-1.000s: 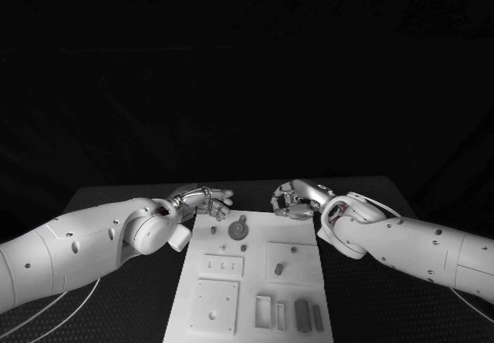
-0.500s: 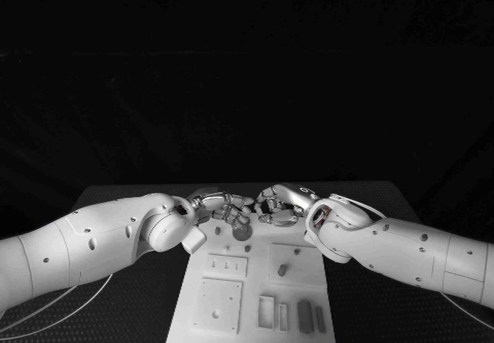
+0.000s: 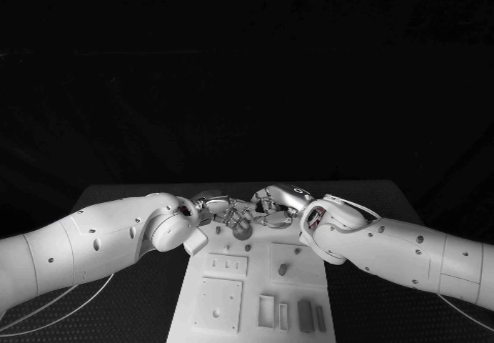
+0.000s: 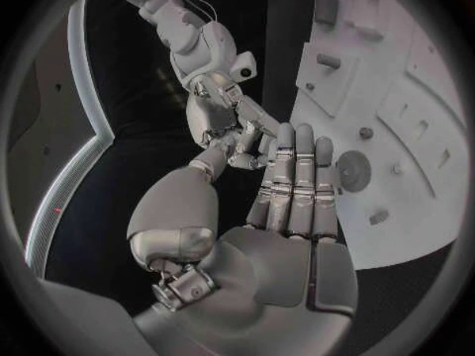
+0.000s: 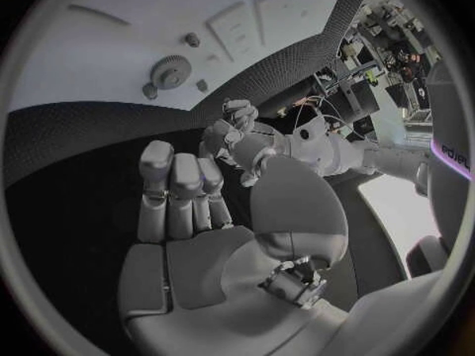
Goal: Assemble the parts on the task board
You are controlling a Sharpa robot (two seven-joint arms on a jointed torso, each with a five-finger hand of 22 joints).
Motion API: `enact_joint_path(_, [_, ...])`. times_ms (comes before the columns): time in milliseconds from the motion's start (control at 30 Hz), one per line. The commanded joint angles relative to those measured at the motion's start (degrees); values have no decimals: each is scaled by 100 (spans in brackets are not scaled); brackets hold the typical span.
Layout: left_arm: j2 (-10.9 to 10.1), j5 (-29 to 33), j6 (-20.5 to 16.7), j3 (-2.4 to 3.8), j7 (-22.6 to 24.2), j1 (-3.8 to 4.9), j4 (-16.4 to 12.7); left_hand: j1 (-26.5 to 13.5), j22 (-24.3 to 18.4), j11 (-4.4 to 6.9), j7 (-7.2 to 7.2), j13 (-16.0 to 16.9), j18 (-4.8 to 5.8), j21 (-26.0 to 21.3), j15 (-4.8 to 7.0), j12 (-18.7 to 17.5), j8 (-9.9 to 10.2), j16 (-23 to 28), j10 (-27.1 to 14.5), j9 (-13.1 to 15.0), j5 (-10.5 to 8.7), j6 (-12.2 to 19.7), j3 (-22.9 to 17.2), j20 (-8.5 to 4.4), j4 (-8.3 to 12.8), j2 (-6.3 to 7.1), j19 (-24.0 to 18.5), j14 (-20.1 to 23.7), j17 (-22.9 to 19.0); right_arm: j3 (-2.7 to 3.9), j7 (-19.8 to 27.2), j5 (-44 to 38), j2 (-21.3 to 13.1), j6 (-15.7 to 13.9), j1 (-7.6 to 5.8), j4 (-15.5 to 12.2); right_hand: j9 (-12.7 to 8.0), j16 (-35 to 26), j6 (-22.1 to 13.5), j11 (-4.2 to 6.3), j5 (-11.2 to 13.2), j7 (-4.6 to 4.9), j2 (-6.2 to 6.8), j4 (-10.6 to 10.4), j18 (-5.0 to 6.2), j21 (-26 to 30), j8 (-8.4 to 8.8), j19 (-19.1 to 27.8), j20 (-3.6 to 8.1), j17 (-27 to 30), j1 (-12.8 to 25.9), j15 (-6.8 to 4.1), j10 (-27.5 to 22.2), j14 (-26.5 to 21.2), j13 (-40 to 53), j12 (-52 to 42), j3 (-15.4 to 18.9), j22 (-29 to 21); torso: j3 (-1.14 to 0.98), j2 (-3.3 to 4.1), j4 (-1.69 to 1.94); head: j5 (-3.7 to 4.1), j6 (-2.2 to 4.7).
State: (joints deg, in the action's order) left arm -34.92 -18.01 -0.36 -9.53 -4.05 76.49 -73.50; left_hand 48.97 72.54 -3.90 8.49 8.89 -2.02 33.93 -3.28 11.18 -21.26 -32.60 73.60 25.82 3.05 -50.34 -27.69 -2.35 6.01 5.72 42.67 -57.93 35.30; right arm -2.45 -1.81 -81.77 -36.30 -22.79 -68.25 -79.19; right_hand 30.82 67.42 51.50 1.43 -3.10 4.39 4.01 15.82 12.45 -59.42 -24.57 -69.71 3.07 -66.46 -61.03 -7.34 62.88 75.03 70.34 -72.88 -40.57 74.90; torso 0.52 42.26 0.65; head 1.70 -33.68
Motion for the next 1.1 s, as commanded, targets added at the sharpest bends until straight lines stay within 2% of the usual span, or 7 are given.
enact_joint_path(33, [31, -100, 68, 3, -69, 5, 10, -8, 1, 10, -17, 6, -119, 33, 4, -24, 9, 7, 4, -5, -23, -42, -5, -8, -12, -36, -36, 3, 7, 0, -24, -89, 18, 72, 1, -32, 18, -8, 788, 30, 32, 7, 34, -2, 255, -4, -21, -23, 18, -7, 33, -40, -36, -3, -3, 34, -34, 4, 0, 1, -5, 5, -1])
enact_joint_path(267, [36, -103, 69, 3, -116, 5, 9, 50, 5, 11, -19, 9, -121, 45, 6, -28, 18, 0, 7, -13, -21, -53, -19, -8, 32, -78, -38, 3, 13, 0, -21, -190, 37, 75, 1, -84, 28, -9, 786, 30, 32, 8, 41, -4, 255, -2, -22, -29, 22, -7, 36, -40, -35, 0, -5, 38, -52, 1, 7, -1, 9, 22, -11])
enact_joint_path(500, [38, -83, 45, 2, -124, 5, 7, 97, 7, 12, -20, 13, -121, 53, 6, -30, 24, -5, 12, -20, -19, -63, -23, -8, 78, -107, -40, 3, 16, 0, -33, -216, 95, 110, 2, -90, 36, -9, 784, 30, 32, 8, 47, -6, 255, -1, -23, -34, 25, -8, 38, -40, -38, 2, -9, 44, -66, -2, 10, -2, 3, 29, -20])
enact_joint_path(700, [45, -32, 34, 2, -54, 5, 11, 176, 6, 22, -31, 23, -120, 69, 12, -27, 24, -21, 33, -28, -16, -103, -42, -10, 156, -229, -34, -12, 25, -4, -47, -235, 134, 139, 3, -107, 41, -9, 783, 30, 32, 8, 51, -7, 255, 0, -23, -37, 26, -9, 40, -40, -41, 3, -12, 48, -74, -4, 13, 0, 8, 37, -28])
enact_joint_path(967, [53, -15, 45, 3, -37, 5, 9, 197, -3, 33, -47, 26, -113, 67, 4, -35, 18, -10, 39, -31, -15, -146, -38, -5, 206, -305, -46, 9, 19, -12, -64, -235, 166, 169, 3, -95, 45, -10, 782, 29, 32, 8, 54, -9, 255, 1, -23, -39, 27, -9, 43, -40, -43, 3, -15, 52, -82, -5, 14, 0, 5, 42, -35])
enact_joint_path(1100, [55, -15, 64, 3, -42, 5, 12, 276, -9, 48, -65, 34, -110, 73, 2, -35, 11, -9, 69, -36, -14, -195, -58, -3, 313, -443, -52, 10, 16, -14, -66, -235, 183, 175, 3, -69, 47, -10, 781, 29, 32, 8, 55, -10, 255, 2, -24, -40, 28, -9, 45, -40, -43, 4, -15, 52, -85, -6, 15, -3, 6, 49, -40])
